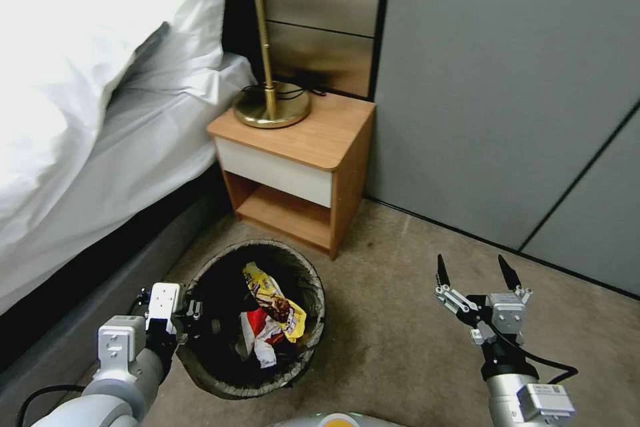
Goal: Pick up the trash bin, then pick up the garbage from the floor and place it into the trash bin.
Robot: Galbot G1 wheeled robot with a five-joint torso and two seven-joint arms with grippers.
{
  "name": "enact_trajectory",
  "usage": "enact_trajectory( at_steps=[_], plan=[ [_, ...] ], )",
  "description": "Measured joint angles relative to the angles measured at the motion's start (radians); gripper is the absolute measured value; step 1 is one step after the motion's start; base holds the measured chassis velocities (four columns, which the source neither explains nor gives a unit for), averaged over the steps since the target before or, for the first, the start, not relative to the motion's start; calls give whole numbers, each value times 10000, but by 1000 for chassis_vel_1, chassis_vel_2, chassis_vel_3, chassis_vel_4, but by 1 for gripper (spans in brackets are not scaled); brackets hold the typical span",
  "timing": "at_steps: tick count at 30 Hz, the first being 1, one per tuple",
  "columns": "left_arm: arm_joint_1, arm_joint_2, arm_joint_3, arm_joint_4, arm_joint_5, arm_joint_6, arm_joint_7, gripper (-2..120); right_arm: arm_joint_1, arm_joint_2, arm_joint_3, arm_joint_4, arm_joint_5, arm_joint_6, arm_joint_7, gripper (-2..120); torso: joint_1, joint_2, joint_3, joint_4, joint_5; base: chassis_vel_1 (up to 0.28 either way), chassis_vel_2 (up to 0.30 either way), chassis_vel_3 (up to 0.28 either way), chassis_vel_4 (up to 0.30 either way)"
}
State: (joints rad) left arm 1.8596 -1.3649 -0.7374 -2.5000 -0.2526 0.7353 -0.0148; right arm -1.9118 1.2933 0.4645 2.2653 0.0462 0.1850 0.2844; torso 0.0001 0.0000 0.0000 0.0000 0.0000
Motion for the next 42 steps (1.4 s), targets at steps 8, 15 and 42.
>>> enact_trajectory(
  at_steps=[8,15,42],
  plan=[
    [37,-20,-7,0,3,0,0,1,16,-3,-68,1,-17,2,0,100,0,0,0,0,0,74,79,76,77],
    [47,-27,-14,0,5,0,-1,1,-10,-5,-152,1,-62,8,-1,100,0,0,0,0,0,78,95,90,90],
    [68,-67,-41,0,4,0,-6,1,101,-136,-344,-57,-70,-86,-39,100,0,0,0,0,0,75,80,80,76]
  ],
)
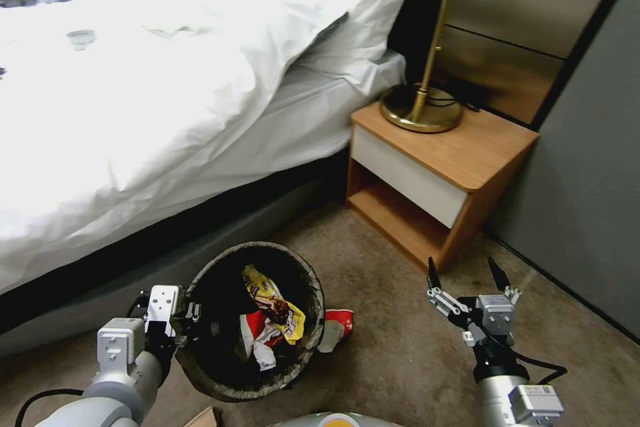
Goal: Pick up the trash bin, then pick up the garbage from the floor and place it into the trash bin.
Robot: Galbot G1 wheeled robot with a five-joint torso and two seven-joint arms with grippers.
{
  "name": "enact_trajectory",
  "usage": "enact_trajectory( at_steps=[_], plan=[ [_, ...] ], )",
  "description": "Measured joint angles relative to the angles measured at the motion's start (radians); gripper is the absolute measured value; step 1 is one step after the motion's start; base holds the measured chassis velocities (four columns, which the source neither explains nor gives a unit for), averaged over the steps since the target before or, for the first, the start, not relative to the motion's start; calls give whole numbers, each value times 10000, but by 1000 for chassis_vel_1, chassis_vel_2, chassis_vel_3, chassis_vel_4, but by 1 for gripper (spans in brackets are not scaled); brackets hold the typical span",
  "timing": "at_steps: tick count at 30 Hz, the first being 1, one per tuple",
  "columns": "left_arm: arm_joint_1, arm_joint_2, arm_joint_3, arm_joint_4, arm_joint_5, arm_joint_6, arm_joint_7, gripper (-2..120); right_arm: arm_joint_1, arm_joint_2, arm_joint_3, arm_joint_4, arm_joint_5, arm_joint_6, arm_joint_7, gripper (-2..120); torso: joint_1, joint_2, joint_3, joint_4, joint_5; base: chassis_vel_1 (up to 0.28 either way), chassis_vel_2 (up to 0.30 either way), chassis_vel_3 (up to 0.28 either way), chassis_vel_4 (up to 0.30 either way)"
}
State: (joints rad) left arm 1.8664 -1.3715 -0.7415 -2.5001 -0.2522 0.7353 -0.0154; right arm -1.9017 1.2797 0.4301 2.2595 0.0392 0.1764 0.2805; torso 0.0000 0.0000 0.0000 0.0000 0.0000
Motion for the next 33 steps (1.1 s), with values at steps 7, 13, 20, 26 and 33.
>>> enact_trajectory(
  at_steps=[7,13,20,26,33],
  plan=[
    [-4,-14,-1,0,0,0,-3,1,24,-43,-38,-19,0,-48,-5,100,0,0,0,-1,0,76,76,76,81],
    [-15,-21,-4,0,-2,0,-3,1,34,-95,-84,-34,3,-93,-29,100,0,0,0,0,0,86,82,82,80],
    [-10,-15,-24,0,0,0,-21,1,155,-452,-118,-37,118,-502,-112,100,0,0,0,2,0,74,72,79,71],
    [20,6,-30,0,-2,0,-25,1,639,-1004,-6,-88,419,-1541,-710,100,0,0,0,-2,-1,15,15,17,6],
    [72,-5,-56,0,-8,0,-27,1,982,-934,163,-154,509,-2441,-2005,100,0,0,0,-3,1,0,0,0,0]
  ],
)
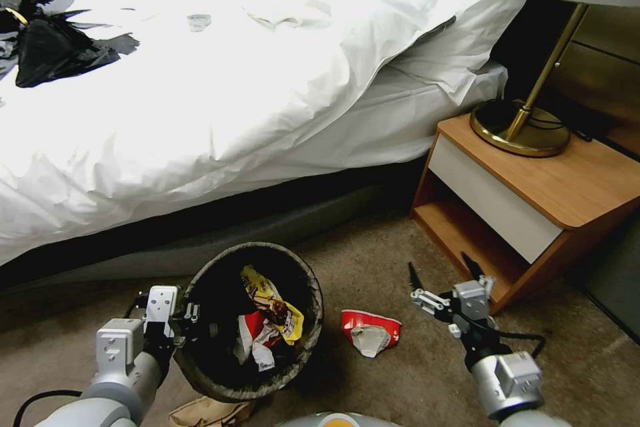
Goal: Pick up the trash bin, then pick up the garbage from the floor and place it into the trash bin.
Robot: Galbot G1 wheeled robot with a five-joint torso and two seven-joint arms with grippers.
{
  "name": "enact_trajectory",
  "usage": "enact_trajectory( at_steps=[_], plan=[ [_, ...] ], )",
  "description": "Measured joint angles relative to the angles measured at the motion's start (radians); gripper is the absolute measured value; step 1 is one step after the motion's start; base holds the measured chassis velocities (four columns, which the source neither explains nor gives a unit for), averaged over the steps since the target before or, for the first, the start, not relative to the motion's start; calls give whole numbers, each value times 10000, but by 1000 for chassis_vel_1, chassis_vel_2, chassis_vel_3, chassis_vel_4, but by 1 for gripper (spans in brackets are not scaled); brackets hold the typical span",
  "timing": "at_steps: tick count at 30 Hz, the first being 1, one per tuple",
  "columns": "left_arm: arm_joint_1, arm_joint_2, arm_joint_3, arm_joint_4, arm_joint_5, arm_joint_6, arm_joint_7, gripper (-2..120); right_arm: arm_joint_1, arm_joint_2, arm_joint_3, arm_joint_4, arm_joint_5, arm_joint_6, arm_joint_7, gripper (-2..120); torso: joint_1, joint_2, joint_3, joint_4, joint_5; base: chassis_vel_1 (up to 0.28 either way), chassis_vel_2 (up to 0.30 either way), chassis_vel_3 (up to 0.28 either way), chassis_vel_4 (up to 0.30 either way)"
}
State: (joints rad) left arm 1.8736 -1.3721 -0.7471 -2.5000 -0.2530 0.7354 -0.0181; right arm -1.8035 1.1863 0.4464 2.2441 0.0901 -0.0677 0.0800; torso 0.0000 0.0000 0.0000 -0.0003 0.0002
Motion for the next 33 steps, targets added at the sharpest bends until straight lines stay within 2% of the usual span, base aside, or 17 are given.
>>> enact_trajectory(
  at_steps=[1,4,5,7,13,17,25,33],
  plan=[
    [22,-1,-13,0,-6,0,-2,1,142,-136,-22,-47,95,-250,-280,100,-1,0,0,-1,0,0,0,0,0],
    [72,-1,-125,0,-80,0,-61,1,950,-1507,-461,-413,615,-962,-628,100,0,0,0,4,0,0,0,0,0],
    [72,-1,-125,0,-80,0,-61,1,950,-1507,-461,-413,615,-962,-628,100,0,0,0,4,0,0,0,0,0],
    [98,-1,-141,0,-119,0,-93,1,1568,-2431,-933,-739,1312,-1430,-695,100,1,0,0,4,0,0,0,0,0],
    [83,27,-159,0,-172,0,-107,1,2395,-3436,-1813,-1215,2413,-2206,-1072,100,0,0,0,3,-1,0,0,0,0],
    [70,40,-162,0,-227,0,-114,1,2778,-3799,-2226,-1586,2924,-2605,-1436,100,0,0,0,3,-1,0,0,0,0],
    [41,-1,-157,0,-278,0,-129,1,3098,-4046,-2565,-2682,2772,-2890,-2613,100,0,0,1,2,-1,0,0,0,0],
    [30,-48,-133,0,-277,0,-131,1,3318,-3864,-2953,-3207,2765,-3264,-2672,100,0,0,1,3,-2,0,0,0,0]
  ],
)
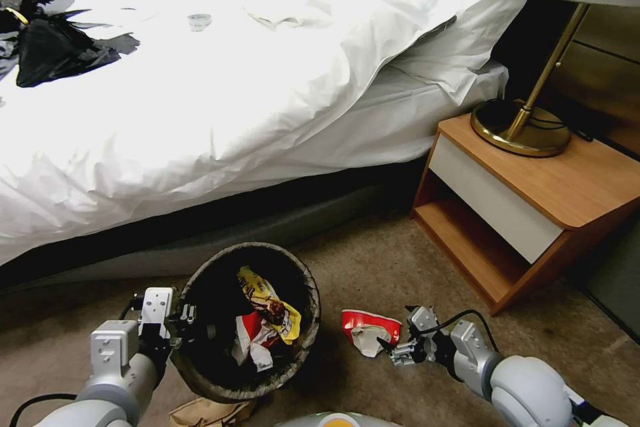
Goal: Pick up the trash bin, then pick up the garbage from the floor and place it into the trash bin.
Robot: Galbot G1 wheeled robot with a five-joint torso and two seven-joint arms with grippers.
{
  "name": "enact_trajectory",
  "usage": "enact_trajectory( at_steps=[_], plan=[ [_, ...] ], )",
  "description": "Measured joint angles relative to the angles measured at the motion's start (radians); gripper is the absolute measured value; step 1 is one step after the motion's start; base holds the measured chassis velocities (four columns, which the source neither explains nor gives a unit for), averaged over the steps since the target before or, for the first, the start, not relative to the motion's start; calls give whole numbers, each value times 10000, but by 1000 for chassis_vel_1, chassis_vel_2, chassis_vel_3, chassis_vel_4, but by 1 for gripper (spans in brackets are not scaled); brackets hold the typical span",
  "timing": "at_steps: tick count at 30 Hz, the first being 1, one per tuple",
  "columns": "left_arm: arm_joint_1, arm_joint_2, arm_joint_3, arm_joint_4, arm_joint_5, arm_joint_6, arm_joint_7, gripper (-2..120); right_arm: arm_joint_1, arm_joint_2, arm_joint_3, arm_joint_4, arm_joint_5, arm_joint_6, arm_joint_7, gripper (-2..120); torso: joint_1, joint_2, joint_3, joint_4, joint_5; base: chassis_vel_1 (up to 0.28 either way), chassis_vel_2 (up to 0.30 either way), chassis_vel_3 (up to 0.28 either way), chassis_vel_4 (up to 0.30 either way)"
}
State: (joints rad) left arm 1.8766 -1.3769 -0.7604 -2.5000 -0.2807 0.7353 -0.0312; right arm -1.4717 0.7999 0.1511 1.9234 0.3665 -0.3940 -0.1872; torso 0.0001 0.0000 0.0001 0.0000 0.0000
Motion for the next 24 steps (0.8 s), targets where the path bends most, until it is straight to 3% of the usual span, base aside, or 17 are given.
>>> enact_trajectory(
  at_steps=[24],
  plan=[
    [29,-44,16,0,48,0,-2,1,2001,1172,-1356,-2964,-421,52,276,100,-1,0,-1,1,0,0,0,0,0]
  ],
)
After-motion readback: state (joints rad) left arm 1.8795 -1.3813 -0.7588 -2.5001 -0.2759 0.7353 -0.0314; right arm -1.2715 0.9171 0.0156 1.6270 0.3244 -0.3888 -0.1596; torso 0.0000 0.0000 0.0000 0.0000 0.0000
